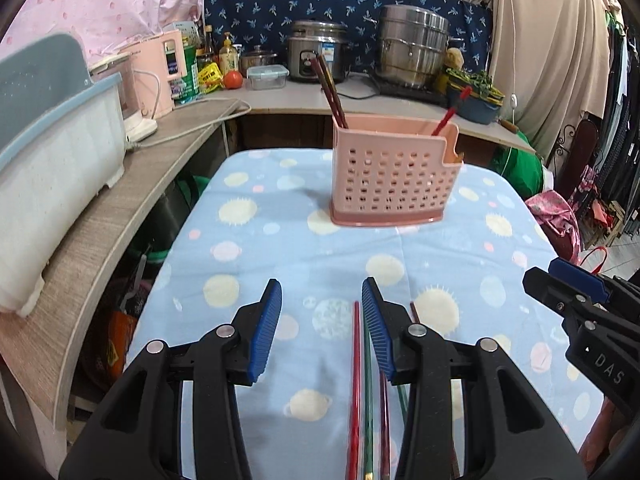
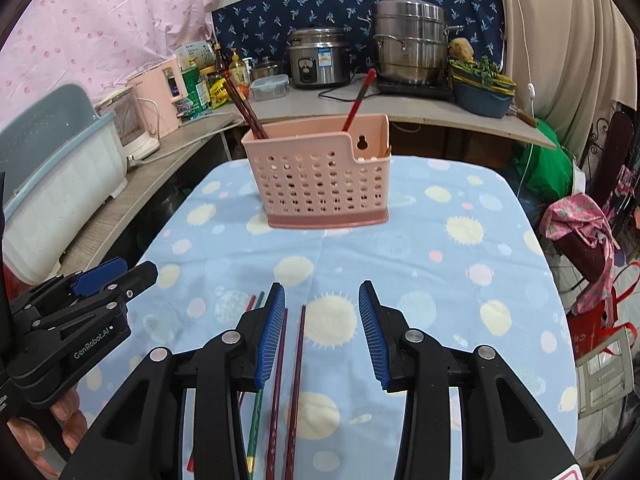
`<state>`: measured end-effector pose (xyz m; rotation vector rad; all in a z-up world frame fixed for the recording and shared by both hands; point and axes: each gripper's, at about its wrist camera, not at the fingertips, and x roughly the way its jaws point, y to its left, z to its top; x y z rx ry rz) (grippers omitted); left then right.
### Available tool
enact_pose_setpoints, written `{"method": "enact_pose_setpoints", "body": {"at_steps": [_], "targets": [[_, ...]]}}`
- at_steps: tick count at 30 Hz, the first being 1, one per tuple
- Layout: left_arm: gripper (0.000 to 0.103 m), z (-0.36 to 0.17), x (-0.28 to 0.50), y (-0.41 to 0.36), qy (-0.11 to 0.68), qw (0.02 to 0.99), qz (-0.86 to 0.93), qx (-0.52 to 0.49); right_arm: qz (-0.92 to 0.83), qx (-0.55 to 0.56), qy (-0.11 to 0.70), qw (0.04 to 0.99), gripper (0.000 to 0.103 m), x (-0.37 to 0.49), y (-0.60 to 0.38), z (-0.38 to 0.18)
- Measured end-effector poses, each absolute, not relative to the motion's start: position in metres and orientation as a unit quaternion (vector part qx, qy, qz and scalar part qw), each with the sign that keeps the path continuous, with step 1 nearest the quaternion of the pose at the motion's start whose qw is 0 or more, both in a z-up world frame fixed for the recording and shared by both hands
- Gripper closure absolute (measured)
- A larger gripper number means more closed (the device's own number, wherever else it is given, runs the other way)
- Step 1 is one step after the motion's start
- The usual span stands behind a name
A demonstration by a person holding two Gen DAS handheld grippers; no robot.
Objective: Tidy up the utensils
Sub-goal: 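Move both open grippers back over the remaining chopsticks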
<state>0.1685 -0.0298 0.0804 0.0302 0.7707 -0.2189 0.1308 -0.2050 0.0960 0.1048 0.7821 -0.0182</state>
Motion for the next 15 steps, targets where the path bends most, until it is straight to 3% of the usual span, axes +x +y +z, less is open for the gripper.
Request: {"method": "enact_pose_setpoints", "body": {"at_steps": [15], "targets": [[0.063, 0.038, 0.136, -0.022, 0.414, 0.904, -0.105, 0.020, -0.005, 0.055, 0.431, 0.901, 0.065, 0.105, -0.196, 0.051]]}}
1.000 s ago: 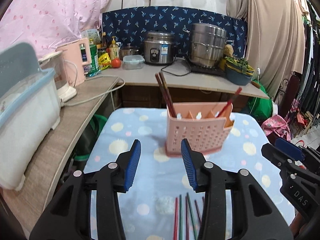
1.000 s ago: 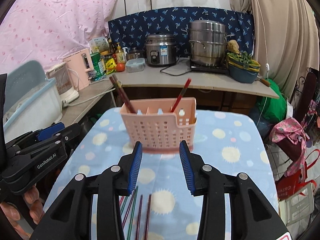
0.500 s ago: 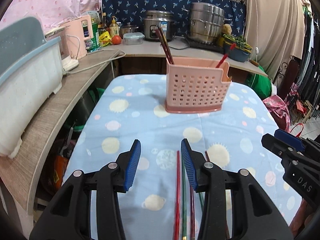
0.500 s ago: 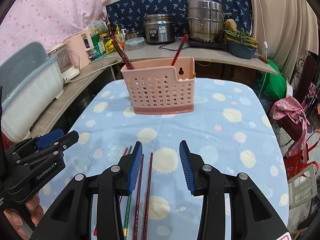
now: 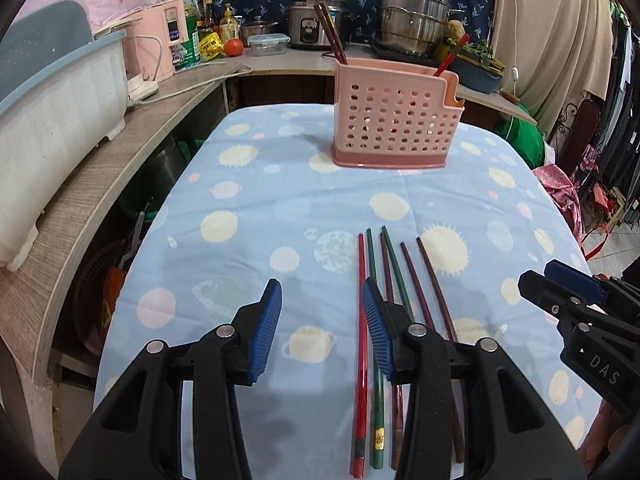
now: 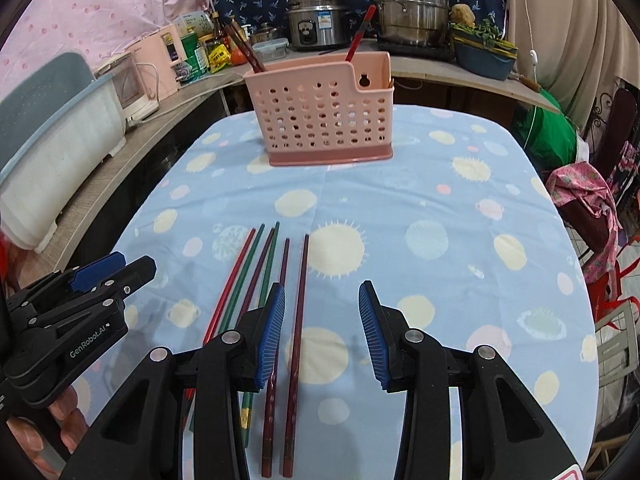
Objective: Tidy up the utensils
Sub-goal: 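Move both open grippers back over the remaining chopsticks, then grasp a dark red chopstick with the right gripper while the left gripper grasps a red chopstick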
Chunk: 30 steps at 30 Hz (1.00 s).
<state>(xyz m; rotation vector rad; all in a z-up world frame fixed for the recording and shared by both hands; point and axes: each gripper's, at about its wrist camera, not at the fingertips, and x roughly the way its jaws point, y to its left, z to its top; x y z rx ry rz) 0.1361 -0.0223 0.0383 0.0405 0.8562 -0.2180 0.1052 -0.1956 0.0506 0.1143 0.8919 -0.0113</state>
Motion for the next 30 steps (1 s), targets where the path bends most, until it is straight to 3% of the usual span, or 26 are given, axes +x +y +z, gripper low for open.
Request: {"method": "enact_pose_setpoints", "body": {"at_steps": [18, 30], "targets": [[0.063, 0.002, 0.112, -0.016, 0.454, 0.885, -0.104, 0.025, -0.002, 0.051, 0.481, 0.875, 0.065, 0.079, -0.185, 0.005], [0.063, -0.015, 0.101, -0.016, 0.475, 0.873, -0.108, 0.028, 0.009, 0.051, 0.507, 0.860, 0.071, 0.067, -0.176, -0.019]]}}
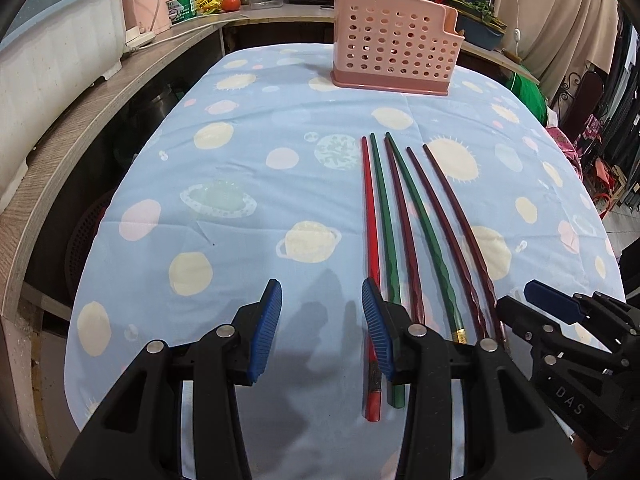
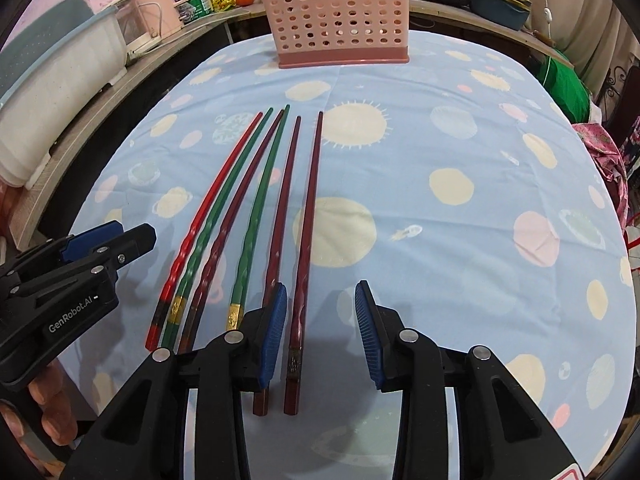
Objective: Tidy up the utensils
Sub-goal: 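Grasp a dark red chopstick with the right gripper while the left gripper grasps a red chopstick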
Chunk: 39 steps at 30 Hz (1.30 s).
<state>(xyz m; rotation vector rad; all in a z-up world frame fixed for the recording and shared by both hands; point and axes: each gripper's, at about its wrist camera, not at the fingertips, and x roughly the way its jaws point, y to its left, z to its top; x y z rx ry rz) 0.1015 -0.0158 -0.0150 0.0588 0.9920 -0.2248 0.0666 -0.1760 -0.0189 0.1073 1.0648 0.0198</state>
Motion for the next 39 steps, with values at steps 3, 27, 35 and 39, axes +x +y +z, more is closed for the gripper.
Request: {"method": "enact_pose_setpoints", "body": {"at_steps": [3, 27, 35, 39], "targets": [[0.063, -0.017, 0.099, -0.016, 0.478, 0.871, -0.109, 0.029, 0.011, 0.051, 0.513, 0.857, 0.073, 0.066, -0.174, -0.024], [0.063, -0.028, 0.091, -0.018, 0.491, 0.863, -0.114, 0.033, -0.006, 0.020, 0.502, 0.865, 0.094, 0.051, -0.176, -0.026], [0.063, -0.033, 0.086, -0.017, 0.499, 0.858, -0.122, 0.027, -0.007, 0.026, 0.501, 0.865, 0.096, 0.048, -0.180, -0.026], [0.063, -0.033, 0.083, -0.018, 0.499, 0.857, -0.125, 0.027, -0.008, 0.026, 0.501, 0.865, 0.096, 0.048, -0.180, -0.026]]}}
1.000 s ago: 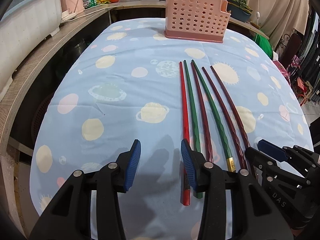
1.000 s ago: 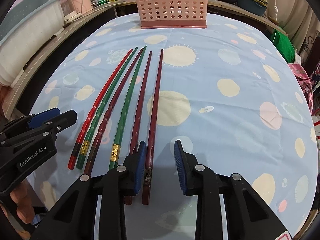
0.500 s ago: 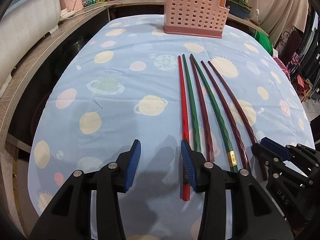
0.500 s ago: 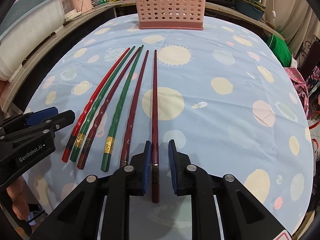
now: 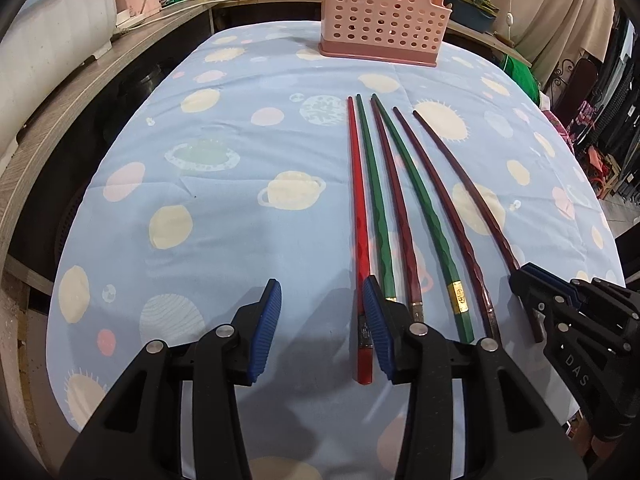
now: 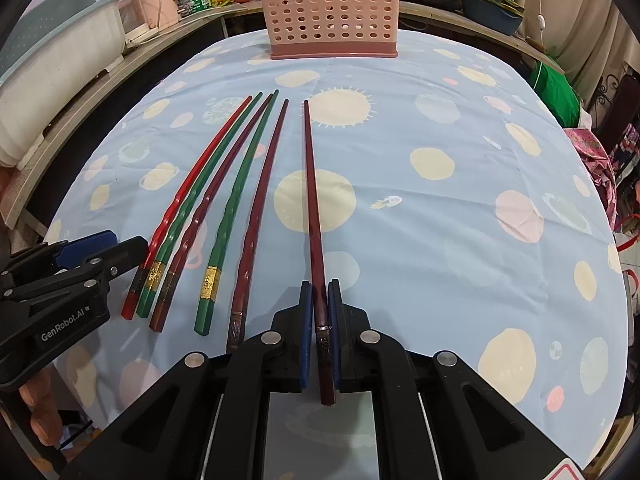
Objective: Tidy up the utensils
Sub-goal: 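Grasp a dark red chopstick with the right gripper while the left gripper grasps a red chopstick, then lift both chopsticks, lower them into the pink holder and open both grippers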
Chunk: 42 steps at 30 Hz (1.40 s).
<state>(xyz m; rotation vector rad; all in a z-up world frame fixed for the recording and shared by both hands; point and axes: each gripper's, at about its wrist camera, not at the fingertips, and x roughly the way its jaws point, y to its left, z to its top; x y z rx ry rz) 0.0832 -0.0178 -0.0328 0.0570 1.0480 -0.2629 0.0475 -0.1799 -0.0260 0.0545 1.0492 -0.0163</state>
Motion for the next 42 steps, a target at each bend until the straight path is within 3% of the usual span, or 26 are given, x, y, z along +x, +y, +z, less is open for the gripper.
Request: {"method": "enact_pose_setpoints", "body": {"at_steps": [13, 14, 18, 19, 28, 42], "targets": [[0.064, -0.037, 0.075, -0.026, 0.501, 0.854, -0.133, 0.040, -0.007, 0.030, 0.500, 0.865, 0.096, 0.047, -0.181, -0.026], [0.066, -0.037, 0.075, -0.026, 0.500, 0.855, -0.132, 0.042, -0.007, 0.030, 0.500, 0.865, 0.096, 0.047, -0.181, -0.026], [0.094, -0.037, 0.075, -0.024, 0.502, 0.852, -0.140, 0.037, -0.006, 0.034, 0.501, 0.865, 0.096, 0.046, -0.182, -0.025], [0.095, -0.037, 0.074, -0.023, 0.504, 0.851, -0.143, 0.034, -0.005, 0.035, 0.501, 0.864, 0.096, 0.045, -0.182, -0.025], [0.096, -0.011, 0.075, -0.017, 0.488, 0.861, -0.143, 0.018, -0.006, 0.062, 0.482, 0.874, 0.096, 0.043, -0.195, -0.003], [0.096, 0.088, 0.115, -0.012, 0.408, 0.900, -0.150, -0.012, -0.008, 0.090, 0.381, 0.920, 0.096, 0.076, -0.233, 0.093]]}}
